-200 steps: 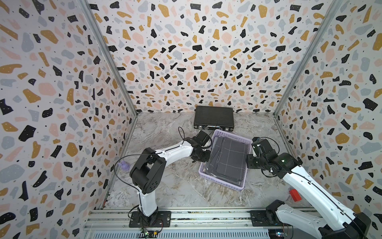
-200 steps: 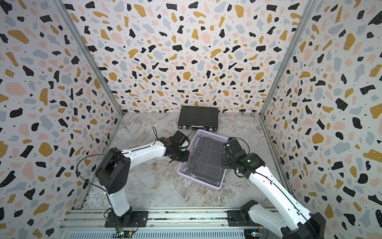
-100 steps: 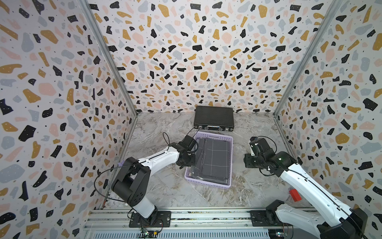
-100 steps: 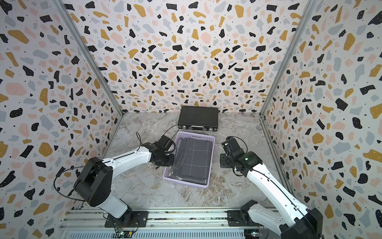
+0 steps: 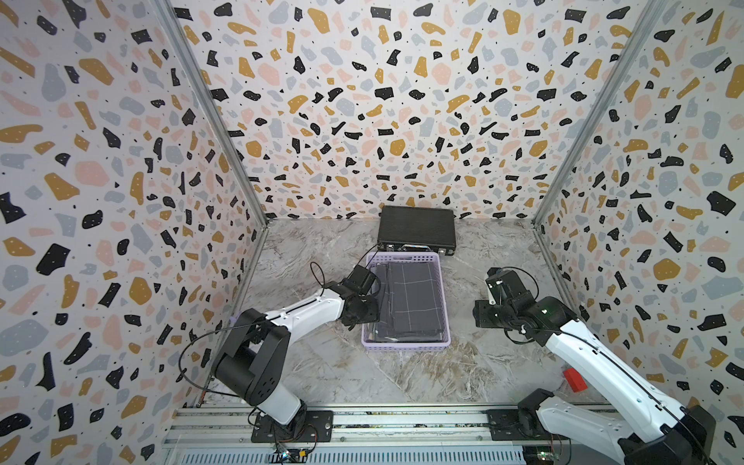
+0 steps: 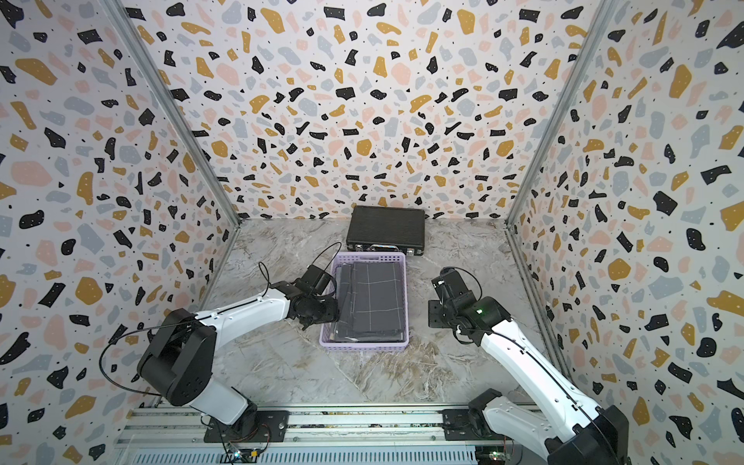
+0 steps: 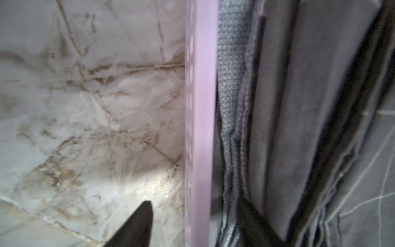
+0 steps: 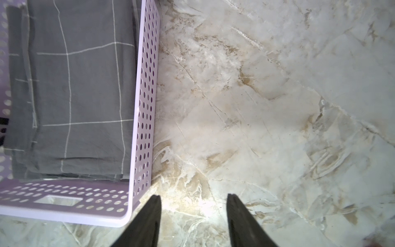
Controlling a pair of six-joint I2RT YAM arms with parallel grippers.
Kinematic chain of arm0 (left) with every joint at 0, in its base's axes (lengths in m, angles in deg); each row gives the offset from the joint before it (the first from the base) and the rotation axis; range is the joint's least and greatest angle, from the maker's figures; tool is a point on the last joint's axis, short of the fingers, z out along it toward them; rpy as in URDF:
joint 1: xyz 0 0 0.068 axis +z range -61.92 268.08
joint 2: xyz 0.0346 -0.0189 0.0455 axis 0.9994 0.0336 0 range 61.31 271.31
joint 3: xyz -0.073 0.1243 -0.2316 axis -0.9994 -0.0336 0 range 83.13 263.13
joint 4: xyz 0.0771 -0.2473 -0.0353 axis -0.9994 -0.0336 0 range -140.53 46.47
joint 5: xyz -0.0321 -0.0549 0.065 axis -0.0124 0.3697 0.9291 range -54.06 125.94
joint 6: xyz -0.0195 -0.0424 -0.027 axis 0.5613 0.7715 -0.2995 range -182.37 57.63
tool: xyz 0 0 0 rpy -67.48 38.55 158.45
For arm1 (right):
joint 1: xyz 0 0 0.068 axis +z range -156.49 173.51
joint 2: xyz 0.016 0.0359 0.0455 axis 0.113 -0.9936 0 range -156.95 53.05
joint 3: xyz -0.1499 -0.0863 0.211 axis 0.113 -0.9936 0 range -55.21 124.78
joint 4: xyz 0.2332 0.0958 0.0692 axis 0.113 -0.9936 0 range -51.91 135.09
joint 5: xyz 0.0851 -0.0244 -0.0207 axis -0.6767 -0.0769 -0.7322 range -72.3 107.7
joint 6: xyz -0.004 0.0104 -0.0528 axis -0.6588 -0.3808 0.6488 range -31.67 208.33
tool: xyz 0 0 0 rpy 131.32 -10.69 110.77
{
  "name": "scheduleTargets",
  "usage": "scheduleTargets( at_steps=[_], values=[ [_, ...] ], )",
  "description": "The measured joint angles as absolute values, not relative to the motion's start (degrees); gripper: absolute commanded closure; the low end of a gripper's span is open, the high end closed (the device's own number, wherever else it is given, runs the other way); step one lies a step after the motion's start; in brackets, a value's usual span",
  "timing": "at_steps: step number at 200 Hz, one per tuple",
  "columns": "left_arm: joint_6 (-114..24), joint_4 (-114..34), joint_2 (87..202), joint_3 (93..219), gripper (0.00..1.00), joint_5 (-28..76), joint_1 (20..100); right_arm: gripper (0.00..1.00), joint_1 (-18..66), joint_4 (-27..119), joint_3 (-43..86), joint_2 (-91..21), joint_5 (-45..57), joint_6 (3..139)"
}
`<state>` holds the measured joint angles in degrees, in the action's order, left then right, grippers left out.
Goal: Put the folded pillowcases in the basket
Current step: Adjust the basket at the center of the board, then reset both arms
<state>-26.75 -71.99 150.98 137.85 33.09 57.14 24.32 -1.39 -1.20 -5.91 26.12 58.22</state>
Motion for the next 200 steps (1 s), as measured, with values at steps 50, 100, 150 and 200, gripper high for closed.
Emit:
scheduleTargets(
  at_steps=[50, 100, 150, 200],
  values=[
    [-27.28, -78.01, 131.81, 135.99, 0.0, 39.58, 55.13, 0.0, 24.3, -1.17, -1.02, -5.77, 29.95, 59.05],
    [-35.87, -78.77, 115.18, 136.89, 0.0, 58.4, 54.45, 0.0, 24.3, 2.52, 4.22, -9.73, 43.21, 67.44],
    [-58.68, -57.68, 120.03, 128.47, 0.0, 53.41, 70.82, 0.0, 22.29, 36.09, -9.74, -19.94, 56.57, 91.51],
    [-55.3, -36.3, 131.27, 113.61, 0.0, 49.81, 89.66, 0.0, 12.19, 71.59, -32.76, -26.52, 49.97, 99.07]
  ],
)
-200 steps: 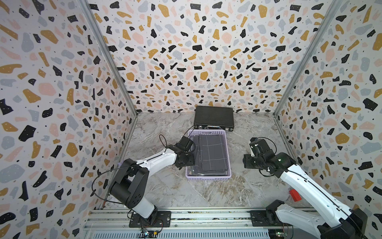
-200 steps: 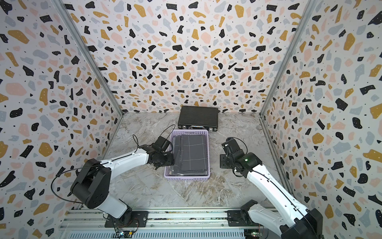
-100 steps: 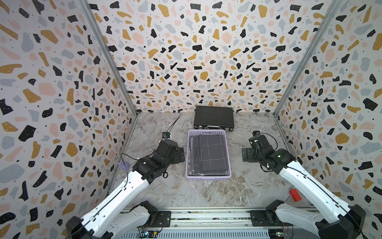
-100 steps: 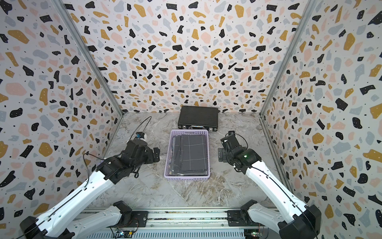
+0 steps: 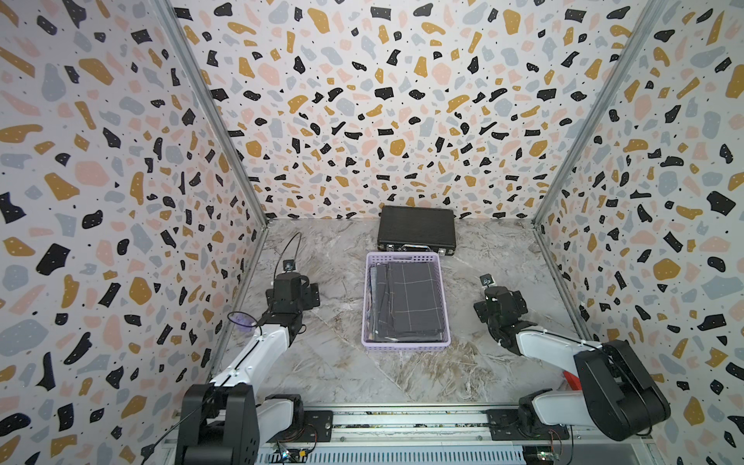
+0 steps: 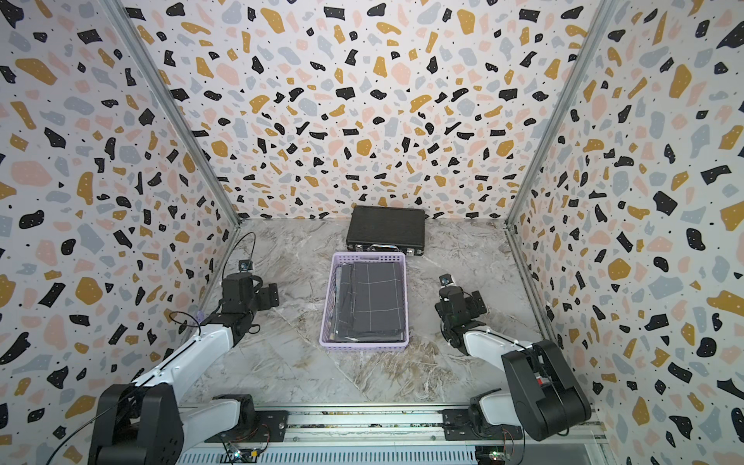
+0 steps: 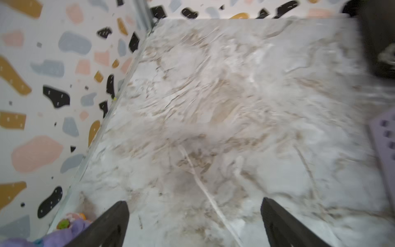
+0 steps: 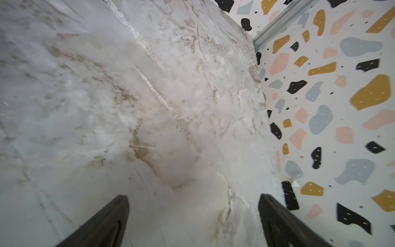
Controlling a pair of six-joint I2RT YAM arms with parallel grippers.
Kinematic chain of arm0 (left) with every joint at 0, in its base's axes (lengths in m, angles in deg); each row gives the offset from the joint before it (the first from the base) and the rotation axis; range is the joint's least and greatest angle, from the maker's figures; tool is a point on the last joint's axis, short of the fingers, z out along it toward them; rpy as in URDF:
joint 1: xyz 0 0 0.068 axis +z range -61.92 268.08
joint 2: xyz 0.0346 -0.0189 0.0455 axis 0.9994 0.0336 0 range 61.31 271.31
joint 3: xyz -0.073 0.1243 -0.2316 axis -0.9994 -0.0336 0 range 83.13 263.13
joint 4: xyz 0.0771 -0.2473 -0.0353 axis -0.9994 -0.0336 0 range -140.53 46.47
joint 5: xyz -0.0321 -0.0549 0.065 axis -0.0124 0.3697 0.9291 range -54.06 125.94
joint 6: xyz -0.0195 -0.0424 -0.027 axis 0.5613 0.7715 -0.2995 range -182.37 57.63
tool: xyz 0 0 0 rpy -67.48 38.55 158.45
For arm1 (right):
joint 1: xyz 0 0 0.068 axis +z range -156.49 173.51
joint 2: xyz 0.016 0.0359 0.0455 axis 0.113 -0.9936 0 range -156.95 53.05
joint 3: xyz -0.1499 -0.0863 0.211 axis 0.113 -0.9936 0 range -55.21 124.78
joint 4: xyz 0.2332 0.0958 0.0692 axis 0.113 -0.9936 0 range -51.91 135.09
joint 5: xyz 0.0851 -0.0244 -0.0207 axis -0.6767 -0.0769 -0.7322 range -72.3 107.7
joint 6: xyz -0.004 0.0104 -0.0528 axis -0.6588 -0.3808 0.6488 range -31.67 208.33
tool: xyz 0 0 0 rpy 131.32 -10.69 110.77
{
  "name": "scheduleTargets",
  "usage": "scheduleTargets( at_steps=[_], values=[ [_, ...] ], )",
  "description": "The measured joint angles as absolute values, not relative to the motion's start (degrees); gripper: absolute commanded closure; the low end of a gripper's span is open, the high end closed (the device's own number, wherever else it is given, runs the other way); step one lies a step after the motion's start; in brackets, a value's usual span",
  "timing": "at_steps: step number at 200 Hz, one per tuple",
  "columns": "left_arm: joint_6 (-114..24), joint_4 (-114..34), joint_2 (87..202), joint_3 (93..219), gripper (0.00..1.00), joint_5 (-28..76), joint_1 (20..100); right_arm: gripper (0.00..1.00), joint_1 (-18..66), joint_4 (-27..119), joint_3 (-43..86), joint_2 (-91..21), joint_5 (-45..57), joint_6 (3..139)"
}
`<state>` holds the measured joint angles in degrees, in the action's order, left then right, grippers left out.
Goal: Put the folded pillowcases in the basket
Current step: Reset both arms
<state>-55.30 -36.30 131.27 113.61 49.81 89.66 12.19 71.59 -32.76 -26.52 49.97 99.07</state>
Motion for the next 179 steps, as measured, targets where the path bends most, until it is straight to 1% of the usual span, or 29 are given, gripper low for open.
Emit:
scheduleTargets(
  at_steps=[15, 34, 60, 74, 87, 98, 108, 115, 141, 179],
  values=[
    [-53.59, -32.5, 136.62, 113.02, 0.0, 48.36, 92.26, 0.0, 10.53, 81.53, -34.86, -31.13, 48.85, 99.18],
    [-52.24, -27.95, 141.41, 112.71, 0.0, 46.97, 92.94, 0.0, 7.34, 87.33, -36.23, -32.35, 46.34, 97.74],
    [-52.3, -23.67, 141.32, 111.99, 0.0, 44.67, 92.35, 0.0, 1.31, 92.73, -36.82, -31.61, 39.85, 94.7],
    [-53.22, -18.16, 138.98, 108.58, 0.0, 46.66, 89.99, 0.0, -0.97, 96.16, -36.87, -33.14, 35.5, 94.06],
    [-55.03, -10.93, 137.89, 104.1, 0.0, 49.54, 85.35, 0.0, -1.67, 96.18, -37.06, -33.53, 32.66, 93.45],
    [-57.11, -2.1, 140.99, 100.67, 0.0, 51.75, 81.55, 0.0, -1.67, 97.47, -37.39, -33.9, 30.95, 93.23],
    [-58.14, -2.34, 143.46, 100.17, 0.0, 53.22, 79.45, 0.0, -1.67, 97.16, -37.39, -33.88, 30.14, 92.93],
    [-58.44, -3.28, 143.77, 100.08, 0.0, 53.63, 79.15, 0.0, -1.6, 97.36, -37.35, -33.97, 29.84, 92.64],
    [-59.19, 0.5, 143.55, 100.08, 0.0, 56.52, 79.54, 0.0, -1.99, 96.7, -36.54, -34.28, 29.47, 91.73],
    [-59.8, 1.55, 142.85, 100.08, 0.0, 57.68, 79.54, 0.0, -2.56, 95.76, -36.08, -34.32, 28.79, 90.79]
  ],
)
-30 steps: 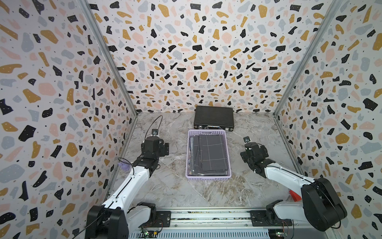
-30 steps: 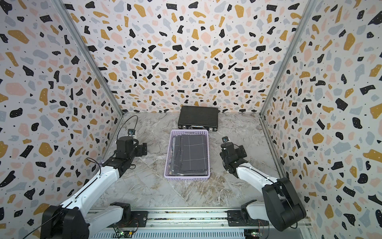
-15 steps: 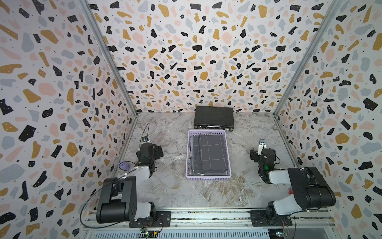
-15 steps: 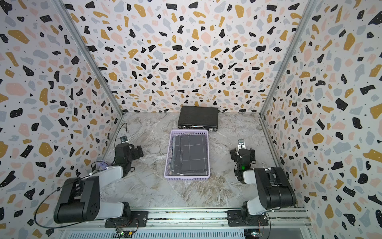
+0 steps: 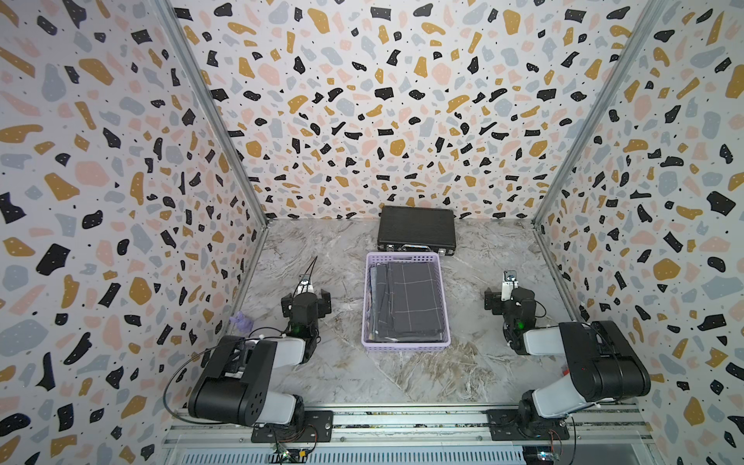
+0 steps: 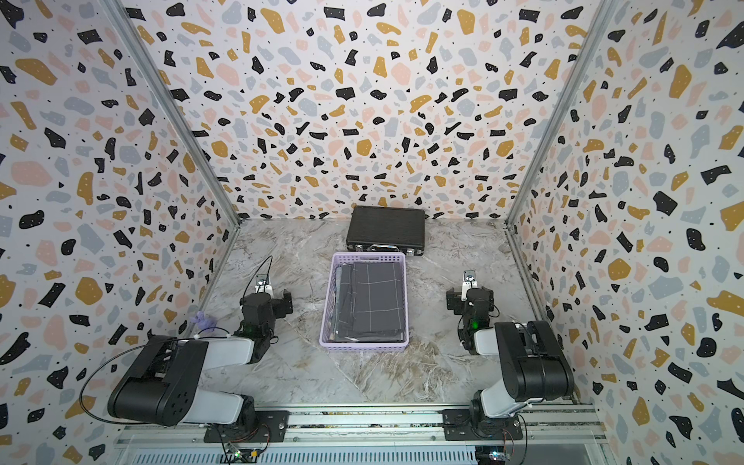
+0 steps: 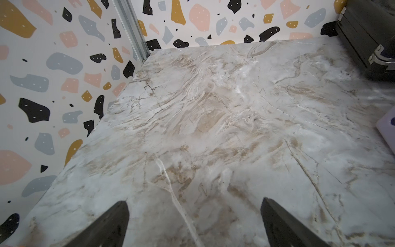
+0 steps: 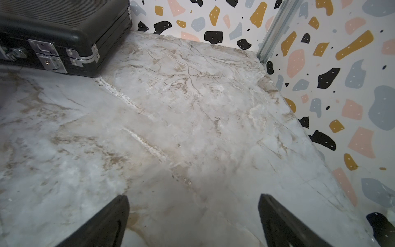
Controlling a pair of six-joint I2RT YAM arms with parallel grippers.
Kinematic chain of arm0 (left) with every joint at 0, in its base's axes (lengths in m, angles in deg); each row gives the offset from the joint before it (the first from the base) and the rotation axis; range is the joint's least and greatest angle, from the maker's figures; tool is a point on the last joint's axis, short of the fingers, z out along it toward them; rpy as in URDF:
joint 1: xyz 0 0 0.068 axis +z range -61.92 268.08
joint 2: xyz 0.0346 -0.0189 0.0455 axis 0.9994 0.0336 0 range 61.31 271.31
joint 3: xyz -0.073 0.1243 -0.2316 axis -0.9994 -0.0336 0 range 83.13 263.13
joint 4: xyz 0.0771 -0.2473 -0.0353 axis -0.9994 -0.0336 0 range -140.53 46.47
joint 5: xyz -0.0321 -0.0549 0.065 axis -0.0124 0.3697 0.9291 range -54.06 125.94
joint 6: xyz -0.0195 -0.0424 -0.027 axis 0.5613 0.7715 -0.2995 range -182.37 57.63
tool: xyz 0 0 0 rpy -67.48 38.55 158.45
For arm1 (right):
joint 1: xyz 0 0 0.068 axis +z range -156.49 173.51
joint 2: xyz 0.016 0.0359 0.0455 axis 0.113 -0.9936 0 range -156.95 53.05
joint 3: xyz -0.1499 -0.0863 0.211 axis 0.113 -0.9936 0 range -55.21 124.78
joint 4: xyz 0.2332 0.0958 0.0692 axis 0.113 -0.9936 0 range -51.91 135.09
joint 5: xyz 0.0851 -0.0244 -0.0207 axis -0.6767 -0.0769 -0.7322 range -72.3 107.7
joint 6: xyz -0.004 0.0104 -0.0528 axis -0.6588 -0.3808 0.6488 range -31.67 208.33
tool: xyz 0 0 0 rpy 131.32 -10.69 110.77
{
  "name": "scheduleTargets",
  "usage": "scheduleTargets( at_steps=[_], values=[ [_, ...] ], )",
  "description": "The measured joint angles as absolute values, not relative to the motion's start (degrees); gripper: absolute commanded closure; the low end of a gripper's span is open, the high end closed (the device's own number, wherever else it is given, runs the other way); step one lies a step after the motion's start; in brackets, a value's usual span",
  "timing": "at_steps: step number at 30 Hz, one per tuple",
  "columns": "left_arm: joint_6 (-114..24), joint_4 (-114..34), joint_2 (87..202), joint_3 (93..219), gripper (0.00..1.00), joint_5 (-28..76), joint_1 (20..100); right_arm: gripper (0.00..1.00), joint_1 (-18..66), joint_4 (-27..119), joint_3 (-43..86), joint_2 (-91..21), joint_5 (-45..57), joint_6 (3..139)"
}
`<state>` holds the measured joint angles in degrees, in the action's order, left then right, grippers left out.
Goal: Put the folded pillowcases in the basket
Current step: Reset both arms
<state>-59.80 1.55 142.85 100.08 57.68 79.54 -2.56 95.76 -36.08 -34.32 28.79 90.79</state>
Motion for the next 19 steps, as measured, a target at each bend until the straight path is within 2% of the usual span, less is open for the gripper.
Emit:
scheduleTargets(
  at_steps=[19],
  values=[
    [-60.96, 1.6, 142.85, 100.08, 0.0, 56.95, 79.34, 0.0, -2.63, 95.7, -36.08, -34.32, 28.4, 90.61]
  ],
)
